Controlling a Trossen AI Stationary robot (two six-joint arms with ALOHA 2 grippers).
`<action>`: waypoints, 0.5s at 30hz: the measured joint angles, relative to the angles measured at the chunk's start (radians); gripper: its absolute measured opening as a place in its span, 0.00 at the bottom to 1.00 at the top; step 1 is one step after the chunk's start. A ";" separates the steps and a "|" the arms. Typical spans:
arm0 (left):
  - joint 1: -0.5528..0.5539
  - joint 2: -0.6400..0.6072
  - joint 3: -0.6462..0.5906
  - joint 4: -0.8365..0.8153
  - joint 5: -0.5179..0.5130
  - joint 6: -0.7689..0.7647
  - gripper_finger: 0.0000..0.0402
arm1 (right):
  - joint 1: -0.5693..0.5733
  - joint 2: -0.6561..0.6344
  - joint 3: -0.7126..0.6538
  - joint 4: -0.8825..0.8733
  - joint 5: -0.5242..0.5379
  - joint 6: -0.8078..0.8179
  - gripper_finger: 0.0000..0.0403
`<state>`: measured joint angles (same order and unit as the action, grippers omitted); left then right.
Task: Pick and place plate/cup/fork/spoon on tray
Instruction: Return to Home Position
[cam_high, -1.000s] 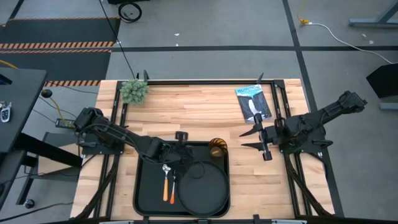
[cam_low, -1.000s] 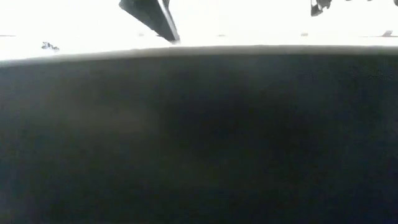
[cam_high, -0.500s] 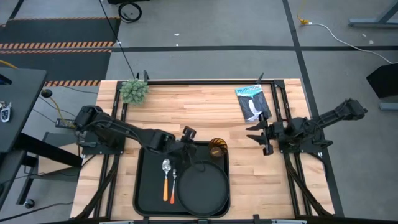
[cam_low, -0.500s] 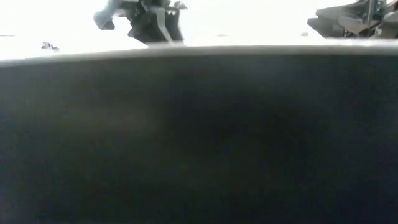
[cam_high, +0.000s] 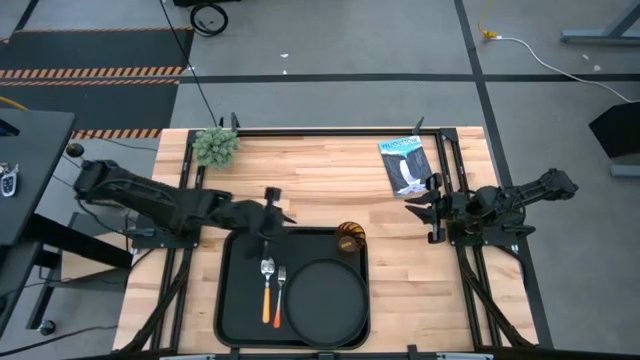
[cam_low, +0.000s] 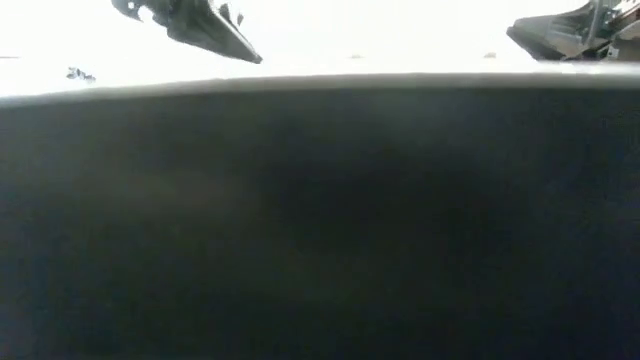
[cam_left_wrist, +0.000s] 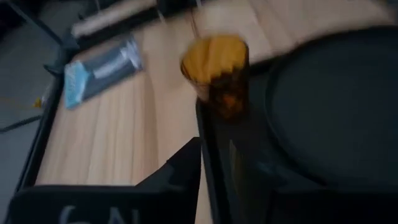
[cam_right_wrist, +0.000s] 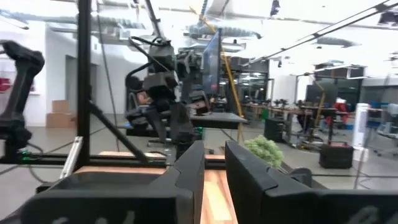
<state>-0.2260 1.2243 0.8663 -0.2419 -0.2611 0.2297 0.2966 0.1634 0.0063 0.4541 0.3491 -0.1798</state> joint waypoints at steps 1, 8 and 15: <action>0.000 -0.035 -0.039 0.055 0.000 -0.011 0.23 | 0.000 -0.001 0.000 0.001 0.007 0.000 0.17; -0.003 -0.227 -0.254 0.295 -0.006 -0.041 0.20 | 0.000 0.004 0.000 0.000 0.000 0.001 0.18; -0.053 -0.423 -0.380 0.297 -0.007 -0.105 0.17 | 0.000 0.008 0.000 0.001 -0.002 0.001 0.18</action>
<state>-0.2794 0.8017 0.4862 0.0548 -0.2683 0.1243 0.2966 0.1715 0.0063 0.4547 0.3473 -0.1791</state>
